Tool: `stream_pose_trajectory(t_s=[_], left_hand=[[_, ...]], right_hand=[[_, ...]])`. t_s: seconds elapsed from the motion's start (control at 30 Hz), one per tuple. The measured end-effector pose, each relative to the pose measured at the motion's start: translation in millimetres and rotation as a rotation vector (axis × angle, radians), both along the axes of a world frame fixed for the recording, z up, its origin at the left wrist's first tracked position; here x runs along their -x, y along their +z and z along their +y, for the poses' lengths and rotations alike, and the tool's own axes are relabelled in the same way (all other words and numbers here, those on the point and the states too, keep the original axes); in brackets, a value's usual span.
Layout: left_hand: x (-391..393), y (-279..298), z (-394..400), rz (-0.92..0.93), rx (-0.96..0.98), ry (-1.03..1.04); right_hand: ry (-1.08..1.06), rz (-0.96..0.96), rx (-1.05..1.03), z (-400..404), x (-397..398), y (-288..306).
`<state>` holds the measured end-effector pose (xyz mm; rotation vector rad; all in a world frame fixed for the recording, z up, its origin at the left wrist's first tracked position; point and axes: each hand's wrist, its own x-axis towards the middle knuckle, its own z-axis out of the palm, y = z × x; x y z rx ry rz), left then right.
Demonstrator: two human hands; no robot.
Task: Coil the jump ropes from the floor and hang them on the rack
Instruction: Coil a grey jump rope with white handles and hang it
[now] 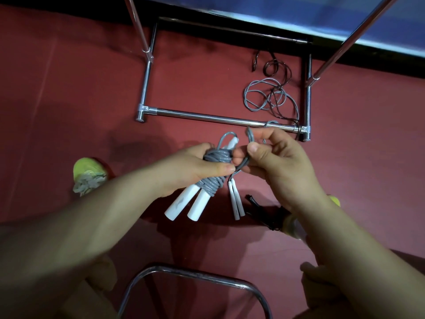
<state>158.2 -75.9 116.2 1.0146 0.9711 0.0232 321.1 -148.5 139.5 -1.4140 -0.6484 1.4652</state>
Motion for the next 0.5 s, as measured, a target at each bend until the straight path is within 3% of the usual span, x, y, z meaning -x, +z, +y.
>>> stream_pose_trajectory(t_s=[0.1,0.23,0.3,0.5], left_hand=[[-0.9,1.0,-3.8,0.036,0.021,-0.034],[-7.8,9.0,-4.1,-0.046,0.33,0.101],[-7.1,8.2,-3.2,-0.037,0.374,0.14],[-5.8,8.3,0.3,-0.018,0.222,0.188]], right_hand=[[0.008,0.015,0.035,-1.0,4.0,-2.1],[0.006,-0.036,0.036,0.8,2.6,-1.1],[-0.009,-0.064,0.035,1.5,0.5,-1.6],[-0.009,-0.059,0.032,0.8,-1.1,-2.3]])
